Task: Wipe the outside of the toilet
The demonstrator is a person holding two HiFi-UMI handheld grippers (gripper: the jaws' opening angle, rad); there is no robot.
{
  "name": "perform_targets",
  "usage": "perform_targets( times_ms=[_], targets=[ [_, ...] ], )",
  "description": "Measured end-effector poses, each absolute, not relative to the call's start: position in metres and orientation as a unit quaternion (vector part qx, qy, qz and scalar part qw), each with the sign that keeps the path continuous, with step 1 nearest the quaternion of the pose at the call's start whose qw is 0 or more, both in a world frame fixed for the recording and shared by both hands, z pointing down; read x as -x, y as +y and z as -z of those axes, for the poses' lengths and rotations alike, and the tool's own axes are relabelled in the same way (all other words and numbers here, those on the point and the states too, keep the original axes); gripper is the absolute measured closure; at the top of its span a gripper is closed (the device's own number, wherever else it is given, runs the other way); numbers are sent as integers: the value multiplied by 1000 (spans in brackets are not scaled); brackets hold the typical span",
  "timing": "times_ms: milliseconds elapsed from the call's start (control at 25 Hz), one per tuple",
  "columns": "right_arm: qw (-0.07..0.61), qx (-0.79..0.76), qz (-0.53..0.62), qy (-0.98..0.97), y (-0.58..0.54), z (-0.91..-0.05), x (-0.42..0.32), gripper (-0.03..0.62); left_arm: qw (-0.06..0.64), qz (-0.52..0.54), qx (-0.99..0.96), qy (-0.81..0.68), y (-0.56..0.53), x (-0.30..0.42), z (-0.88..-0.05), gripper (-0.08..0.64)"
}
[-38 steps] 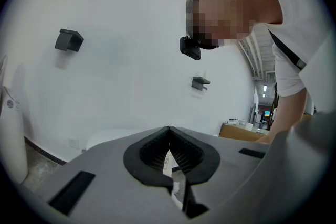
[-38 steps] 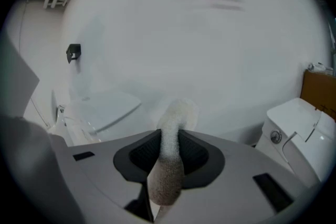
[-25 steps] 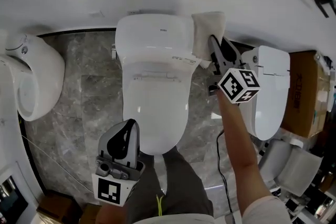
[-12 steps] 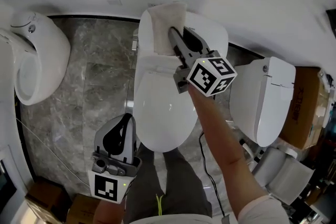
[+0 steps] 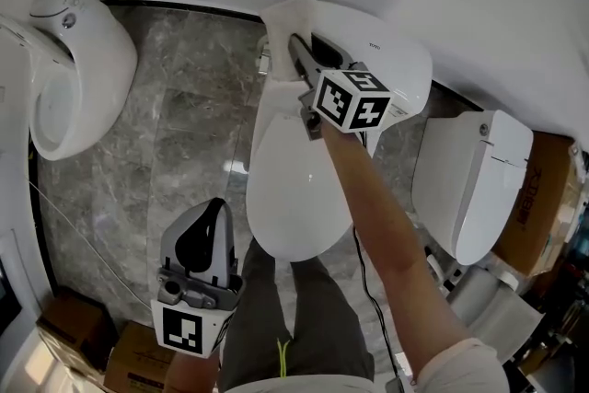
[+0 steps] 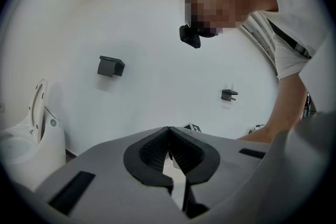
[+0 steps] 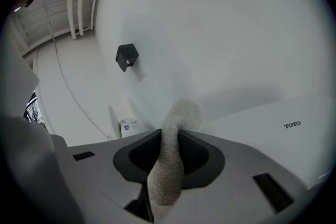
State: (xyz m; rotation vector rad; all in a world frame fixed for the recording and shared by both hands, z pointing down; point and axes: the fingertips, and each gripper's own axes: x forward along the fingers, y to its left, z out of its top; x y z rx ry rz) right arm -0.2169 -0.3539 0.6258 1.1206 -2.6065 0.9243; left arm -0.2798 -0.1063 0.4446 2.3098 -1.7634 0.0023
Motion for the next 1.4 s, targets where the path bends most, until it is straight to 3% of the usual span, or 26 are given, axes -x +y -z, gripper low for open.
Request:
perform_targets(
  times_ms=[600, 1400],
  targets=[
    [140, -411, -269, -859, -358, -636, 161, 479, 123, 3, -805, -580, -123, 237, -446, 543],
    [155, -484, -258, -821, -353, -626, 1, 479, 115, 6, -833, -542, -118, 150, -430, 543]
  ],
)
